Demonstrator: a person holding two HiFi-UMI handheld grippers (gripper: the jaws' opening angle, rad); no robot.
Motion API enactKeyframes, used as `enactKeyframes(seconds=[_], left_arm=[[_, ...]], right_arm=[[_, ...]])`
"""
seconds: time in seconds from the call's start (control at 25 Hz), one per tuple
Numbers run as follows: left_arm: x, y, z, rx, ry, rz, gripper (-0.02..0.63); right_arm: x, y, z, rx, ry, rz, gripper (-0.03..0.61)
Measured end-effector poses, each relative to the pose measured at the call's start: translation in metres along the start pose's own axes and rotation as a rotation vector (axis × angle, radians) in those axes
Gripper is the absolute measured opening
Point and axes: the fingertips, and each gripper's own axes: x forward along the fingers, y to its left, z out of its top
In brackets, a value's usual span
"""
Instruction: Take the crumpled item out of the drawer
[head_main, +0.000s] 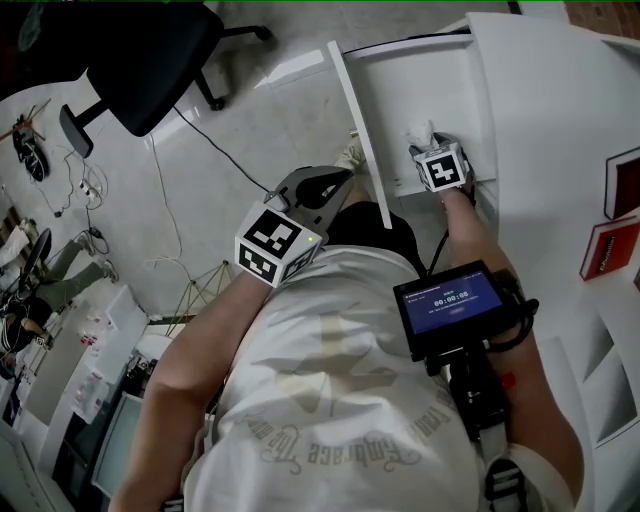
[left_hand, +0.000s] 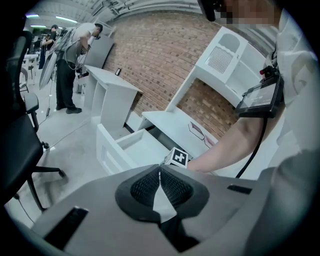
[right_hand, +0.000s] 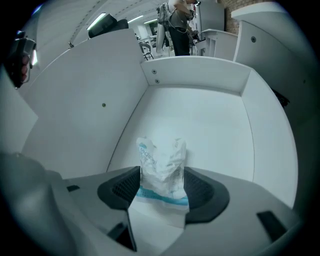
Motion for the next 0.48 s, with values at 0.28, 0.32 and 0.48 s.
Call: enactKeyframes(seconds=[0.28, 0.32, 0.48], left_arm=[[-0.004, 0.002, -0.006, 0.0, 0.016, 0.009, 0.028], [-0.004, 0.002, -0.006, 0.001, 0.018, 0.009, 0.028], [-0.004, 0.004, -0.004, 0.008, 0.022, 0.004, 0.028]], right_arm=[[0.007, 0.0, -0.003, 0.008, 0.012, -0.005, 0.272], [0.008, 0.0, -0.005, 0.013, 0.021, -0.005, 0.268], [0.009, 0.005, -0.013, 0.043, 0.059, 0.02, 0.253]])
